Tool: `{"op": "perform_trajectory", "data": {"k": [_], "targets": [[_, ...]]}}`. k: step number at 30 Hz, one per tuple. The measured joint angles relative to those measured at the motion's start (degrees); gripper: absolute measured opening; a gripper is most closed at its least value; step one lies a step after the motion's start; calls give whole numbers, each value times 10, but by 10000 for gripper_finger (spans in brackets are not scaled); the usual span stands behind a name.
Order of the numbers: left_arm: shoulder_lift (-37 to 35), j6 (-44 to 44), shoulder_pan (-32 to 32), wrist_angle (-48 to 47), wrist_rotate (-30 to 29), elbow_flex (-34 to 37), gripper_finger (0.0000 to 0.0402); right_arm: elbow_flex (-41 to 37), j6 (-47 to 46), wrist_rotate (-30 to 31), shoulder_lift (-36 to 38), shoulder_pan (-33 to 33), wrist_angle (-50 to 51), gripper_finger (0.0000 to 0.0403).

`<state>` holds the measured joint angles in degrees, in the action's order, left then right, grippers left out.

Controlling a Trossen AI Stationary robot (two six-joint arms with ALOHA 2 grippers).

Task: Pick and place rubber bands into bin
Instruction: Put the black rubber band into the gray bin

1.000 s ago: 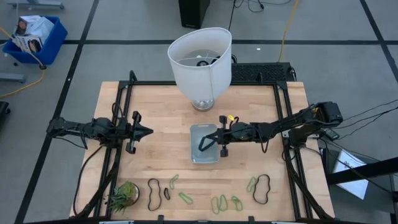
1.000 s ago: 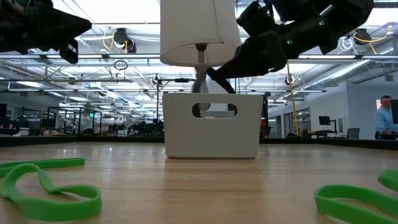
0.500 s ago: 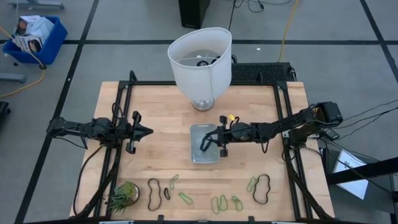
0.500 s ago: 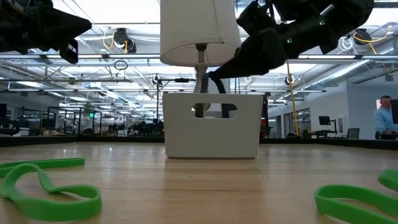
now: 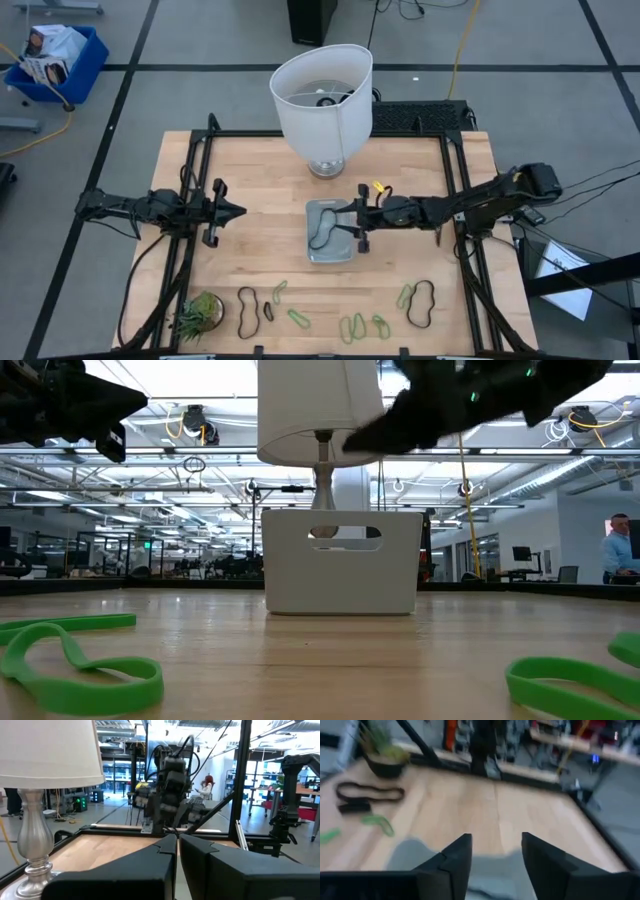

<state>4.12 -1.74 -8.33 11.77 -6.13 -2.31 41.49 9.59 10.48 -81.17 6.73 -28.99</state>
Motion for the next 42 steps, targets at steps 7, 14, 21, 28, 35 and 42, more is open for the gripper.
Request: {"op": "perform_trajectory", "data": {"k": [7,14,21,28,35,42], "targets": [[0,0,0,-4,0,0,26,0,19,2,125,33,87,63],[0,-3,0,-6,0,0,26,0,-8,24,227,70,224,13],[0,-3,0,-9,0,0,26,-68,-25,45,277,108,193,2],[0,-3,0,-11,0,0,26,-224,-11,46,372,91,29,1],[0,19,0,-12,-26,0,26,-310,-31,-48,497,23,8,1],[0,39,0,-12,-38,0,26,-361,-35,-58,548,-15,-26,1]]}}
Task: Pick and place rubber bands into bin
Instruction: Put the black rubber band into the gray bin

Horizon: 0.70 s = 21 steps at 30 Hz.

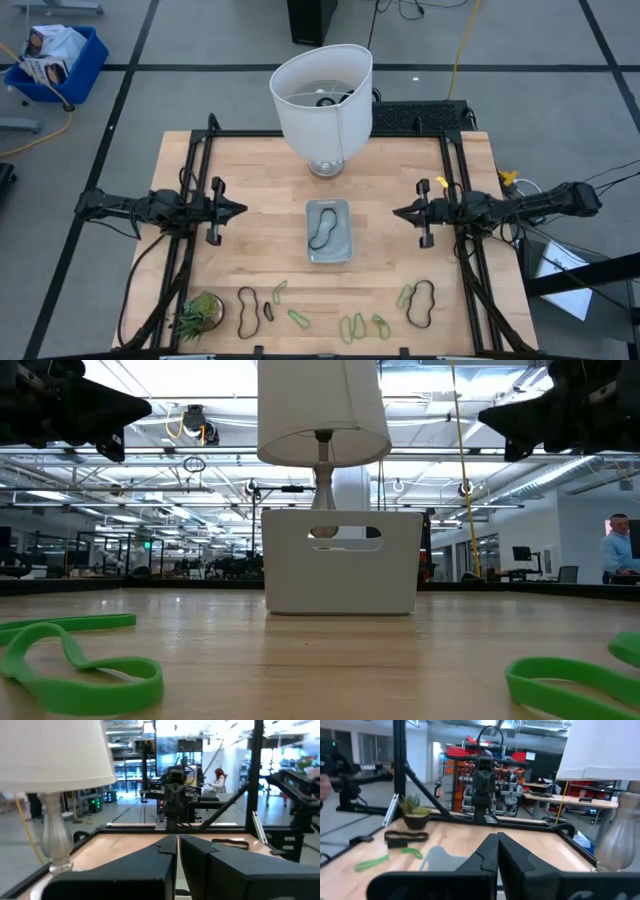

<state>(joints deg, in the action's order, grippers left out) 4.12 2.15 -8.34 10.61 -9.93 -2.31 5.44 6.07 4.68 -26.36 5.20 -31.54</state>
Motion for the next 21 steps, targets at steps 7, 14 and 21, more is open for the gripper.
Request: {"op": "perform_trajectory", "data": {"k": [7,14,21], "targets": [[28,-51,0,-25,-34,0,20,-13,61,-19,1,-11,-5,0],[181,-119,-2,-31,-20,-49,4,-13,90,-18,1,-12,-18,0],[407,-244,-70,-204,20,-201,3,-13,117,-18,1,-11,-19,0]]}}
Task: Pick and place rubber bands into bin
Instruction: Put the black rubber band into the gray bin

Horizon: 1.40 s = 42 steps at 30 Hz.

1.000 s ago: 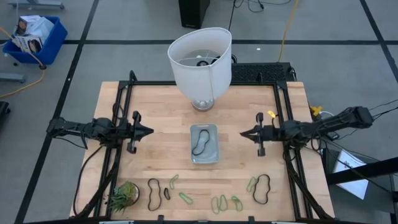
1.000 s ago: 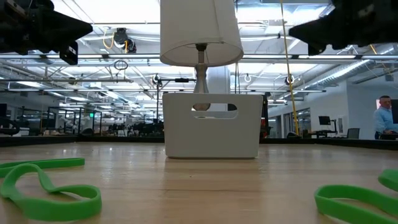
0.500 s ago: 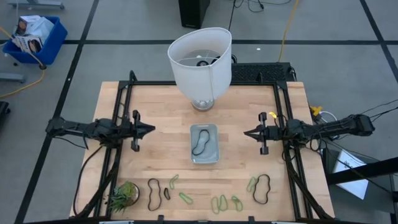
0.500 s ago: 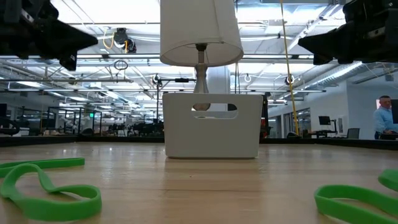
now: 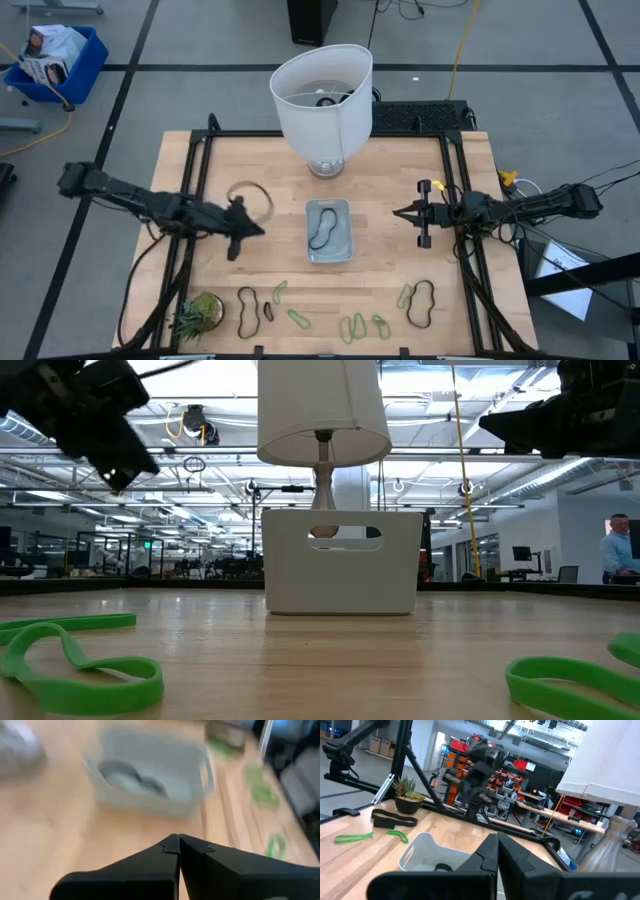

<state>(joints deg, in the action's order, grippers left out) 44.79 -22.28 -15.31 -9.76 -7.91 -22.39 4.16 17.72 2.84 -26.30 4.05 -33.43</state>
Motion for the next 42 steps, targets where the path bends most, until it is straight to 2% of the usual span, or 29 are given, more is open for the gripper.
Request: {"op": "perform_trajectory", "data": {"k": [7,13,16,21,26,30,36,42], "targets": [[214,-86,-114,-129,40,-148,9,0,11,0,0,0,0,0],[323,-169,-179,-199,95,-229,11,0,8,0,0,0,0,0],[353,-218,-203,-223,96,-240,36,0,-6,0,0,0,-1,0],[384,-291,-221,-257,108,-240,110,0,-21,0,0,0,-7,0],[400,-306,-236,-261,97,-239,183,0,-22,0,0,0,-6,0],[422,-306,-244,-248,90,-239,219,0,-22,1,0,0,-6,0],[475,-292,-245,-241,73,-241,233,0,-30,1,0,0,-4,0],[502,-272,-246,-247,65,-243,206,0,-35,1,0,0,-4,0]]}}
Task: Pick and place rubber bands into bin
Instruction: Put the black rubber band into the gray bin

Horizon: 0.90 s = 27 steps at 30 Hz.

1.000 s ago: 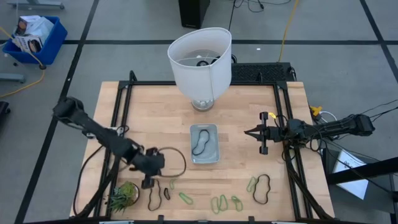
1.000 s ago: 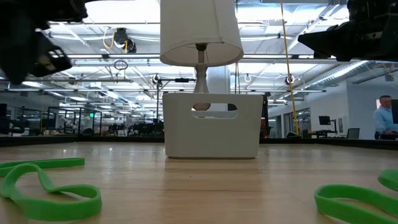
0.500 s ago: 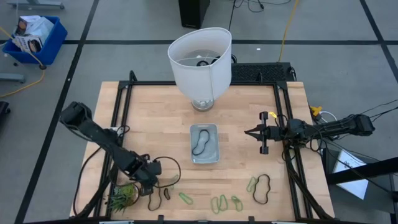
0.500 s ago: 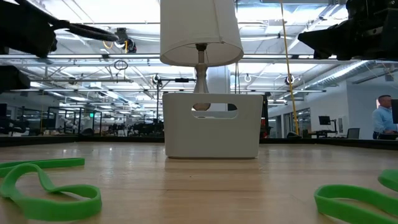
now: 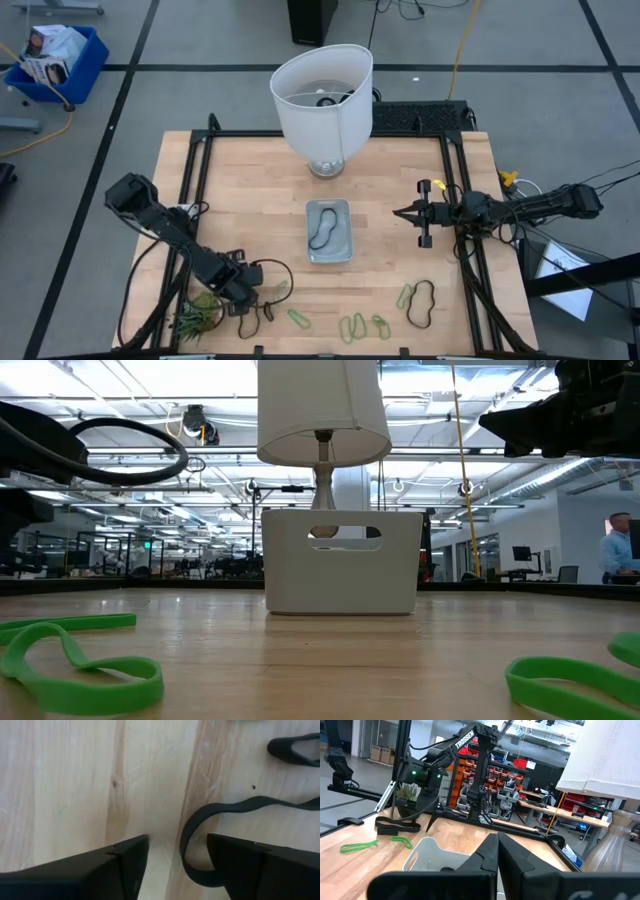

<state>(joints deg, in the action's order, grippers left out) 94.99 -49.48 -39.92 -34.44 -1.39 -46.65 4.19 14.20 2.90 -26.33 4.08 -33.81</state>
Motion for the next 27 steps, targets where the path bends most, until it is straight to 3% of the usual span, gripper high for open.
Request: {"op": "perform_trajectory", "data": {"k": [3,9,14,18,27], "targets": [[-3,14,0,-2,-2,2,163,0,0,0,0,0,-1,0],[-15,44,1,0,7,4,21,0,3,2,0,0,-2,0],[-39,72,4,2,16,6,11,0,4,2,0,0,-2,0],[-101,117,8,4,11,6,7,0,4,2,0,0,-2,0],[-323,208,-6,-68,-212,5,5,0,1,1,0,0,0,0]]}}
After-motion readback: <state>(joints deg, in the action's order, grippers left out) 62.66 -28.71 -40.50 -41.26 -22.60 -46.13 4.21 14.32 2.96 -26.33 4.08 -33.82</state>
